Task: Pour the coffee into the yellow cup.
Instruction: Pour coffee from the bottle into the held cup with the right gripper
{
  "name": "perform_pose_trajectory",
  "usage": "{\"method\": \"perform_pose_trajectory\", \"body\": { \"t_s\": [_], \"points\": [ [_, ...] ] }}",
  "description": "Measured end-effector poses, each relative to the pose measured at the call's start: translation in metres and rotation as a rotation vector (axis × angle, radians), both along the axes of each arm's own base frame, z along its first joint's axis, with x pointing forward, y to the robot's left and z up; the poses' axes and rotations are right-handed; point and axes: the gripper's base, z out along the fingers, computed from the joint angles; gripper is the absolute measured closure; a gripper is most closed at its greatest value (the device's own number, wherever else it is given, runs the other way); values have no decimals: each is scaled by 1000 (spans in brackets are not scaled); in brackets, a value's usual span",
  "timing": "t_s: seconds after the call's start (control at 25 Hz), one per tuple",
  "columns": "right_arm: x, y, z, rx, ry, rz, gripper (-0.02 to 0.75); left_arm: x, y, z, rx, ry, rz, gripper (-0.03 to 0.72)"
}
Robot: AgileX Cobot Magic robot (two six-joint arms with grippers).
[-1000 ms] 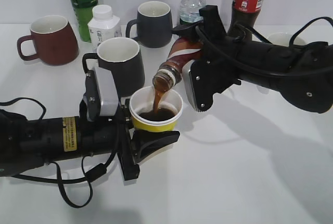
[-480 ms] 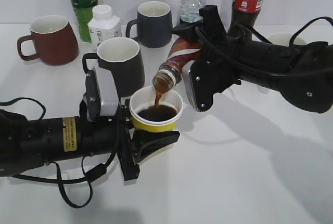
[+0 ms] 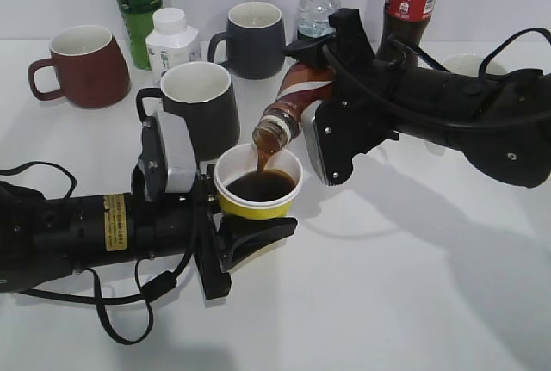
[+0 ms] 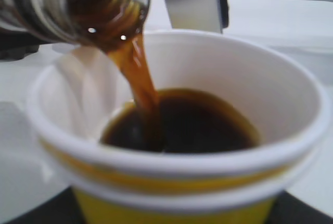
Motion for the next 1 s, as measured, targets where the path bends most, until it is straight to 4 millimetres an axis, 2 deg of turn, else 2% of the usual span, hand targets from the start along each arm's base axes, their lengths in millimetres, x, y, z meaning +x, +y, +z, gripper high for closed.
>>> {"method": "perform_pose_trajectory", "body": {
  "t_s": [0.68,0.88,1.0],
  "points": [
    [0,-1,-4,270,322,-111,234,3,1,1,-9,4,31,306],
    [0,-1,-4,454,503,-170,234,3,2,6,-18,-7,42,306],
    [0,0,-1,593,607,-192,234,4,10,11,-31,-8,92,306]
  ]
}}
